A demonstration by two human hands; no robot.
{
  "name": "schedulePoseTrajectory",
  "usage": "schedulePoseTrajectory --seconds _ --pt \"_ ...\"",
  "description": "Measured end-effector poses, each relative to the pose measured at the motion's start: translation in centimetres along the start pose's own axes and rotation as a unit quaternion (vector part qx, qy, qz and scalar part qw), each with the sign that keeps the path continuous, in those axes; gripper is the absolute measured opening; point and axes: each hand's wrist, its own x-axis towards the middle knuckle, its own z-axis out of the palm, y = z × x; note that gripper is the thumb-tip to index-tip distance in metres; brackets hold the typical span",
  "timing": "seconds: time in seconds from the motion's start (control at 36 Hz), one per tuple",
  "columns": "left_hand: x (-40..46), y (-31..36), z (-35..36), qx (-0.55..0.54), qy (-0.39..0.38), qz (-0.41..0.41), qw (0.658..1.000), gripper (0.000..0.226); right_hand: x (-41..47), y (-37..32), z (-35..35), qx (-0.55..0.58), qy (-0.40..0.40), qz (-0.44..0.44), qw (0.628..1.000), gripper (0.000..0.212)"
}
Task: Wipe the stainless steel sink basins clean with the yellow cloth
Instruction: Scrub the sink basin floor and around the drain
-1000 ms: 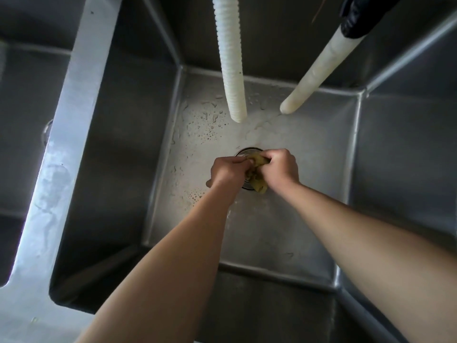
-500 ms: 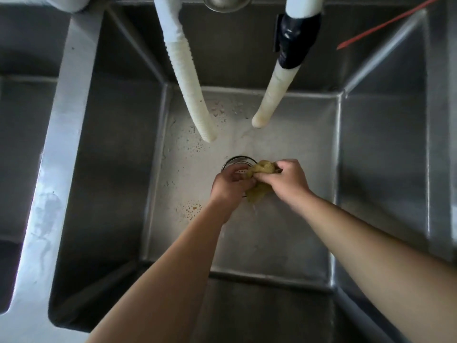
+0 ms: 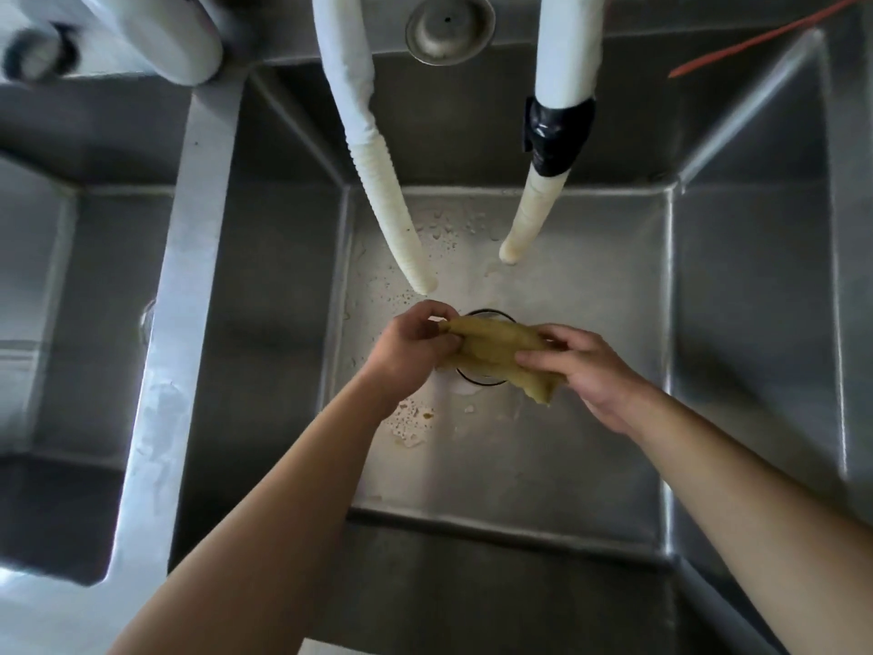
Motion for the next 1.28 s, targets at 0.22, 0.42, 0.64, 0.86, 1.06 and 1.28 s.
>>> schedulePoseTrajectory --seconds 0.22,0.42,0.64,0.86,1.06,1.28 --pt "0.2 -0.9 -1.8 0.051 -0.015 -0.012 0.999 0.027 1.2 -0.5 2.8 -0.197 0.017 -0.007 0.98 0.034" --pt "0.2 -1.7 -4.5 0.138 -0.078 0.028 0.987 0.03 1.4 -1.7 7.9 -0.37 0.037 0.063 0.926 0.044" --pt "-0.1 1.4 -11.2 0.268 -0.126 0.097 0.95 0.029 1.4 -3.9 15.0 -0.346 0.078 0.003 0.935 0.01" --pt "-0.3 6.6 -17.8 0.55 0.13 0.225 0.794 0.076 2.5 -4.9 11.6 -0.308 0.324 0.069 0.892 0.006" --pt "-0.6 1.7 -18.7 0.546 0.185 0.19 0.795 0.089 6.5 -5.6 4.4 -0.314 0.386 0.084 0.863 0.036" --pt "-0.8 2.0 -18.6 0.457 0.234 0.194 0.836 0.089 12.8 -0.6 1.1 -0.315 0.324 0.106 0.886 0.075"
